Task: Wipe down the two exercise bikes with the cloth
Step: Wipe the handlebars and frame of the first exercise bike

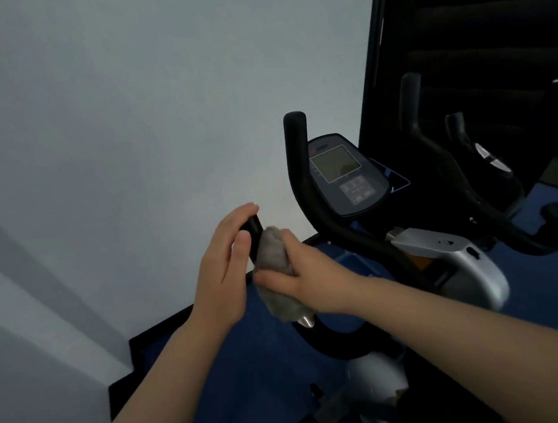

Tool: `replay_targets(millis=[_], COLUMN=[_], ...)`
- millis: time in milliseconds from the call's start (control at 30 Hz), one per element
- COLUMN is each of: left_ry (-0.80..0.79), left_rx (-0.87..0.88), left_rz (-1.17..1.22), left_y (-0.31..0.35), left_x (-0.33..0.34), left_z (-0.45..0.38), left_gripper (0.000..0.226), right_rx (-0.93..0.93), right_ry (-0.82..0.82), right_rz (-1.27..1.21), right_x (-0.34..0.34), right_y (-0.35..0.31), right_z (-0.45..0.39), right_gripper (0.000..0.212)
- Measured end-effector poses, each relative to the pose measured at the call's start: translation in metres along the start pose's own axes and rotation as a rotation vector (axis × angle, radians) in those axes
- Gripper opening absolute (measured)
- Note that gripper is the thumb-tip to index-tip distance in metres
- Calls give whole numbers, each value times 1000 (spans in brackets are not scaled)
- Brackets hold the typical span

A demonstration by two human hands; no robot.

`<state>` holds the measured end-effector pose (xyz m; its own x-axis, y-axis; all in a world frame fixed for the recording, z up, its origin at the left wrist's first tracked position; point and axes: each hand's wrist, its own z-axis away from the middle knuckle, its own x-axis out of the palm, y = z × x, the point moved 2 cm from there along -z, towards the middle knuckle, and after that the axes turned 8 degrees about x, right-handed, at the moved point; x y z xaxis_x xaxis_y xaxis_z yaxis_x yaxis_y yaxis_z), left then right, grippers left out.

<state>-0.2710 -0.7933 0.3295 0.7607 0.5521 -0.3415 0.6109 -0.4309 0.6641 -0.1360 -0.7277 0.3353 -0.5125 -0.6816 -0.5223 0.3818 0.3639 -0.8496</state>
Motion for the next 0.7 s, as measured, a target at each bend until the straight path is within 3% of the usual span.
replay_targets(millis=[100, 233, 400, 567, 700], left_ry=[25, 30, 59, 51, 112], left_rx=[-12, -15, -56, -97, -147], left_rz=[-39, -134, -293, -379, -334], left_y=[2, 4, 21, 28, 38], left_x=[9, 22, 55, 67, 80], left_z=[5, 12, 26, 39, 52], left_gripper=[40, 53, 65, 61, 57], right_rx=[98, 105, 86, -48, -27], right_ry=[-244, -537, -529, -549, -538], right_rz=[199, 545, 508, 800, 772], right_x=[-12, -29, -22, -65, -64], right_y=[28, 37, 33, 42, 43], right_z=[27, 49, 52, 63, 60], right_gripper=[49, 47, 45, 46, 45])
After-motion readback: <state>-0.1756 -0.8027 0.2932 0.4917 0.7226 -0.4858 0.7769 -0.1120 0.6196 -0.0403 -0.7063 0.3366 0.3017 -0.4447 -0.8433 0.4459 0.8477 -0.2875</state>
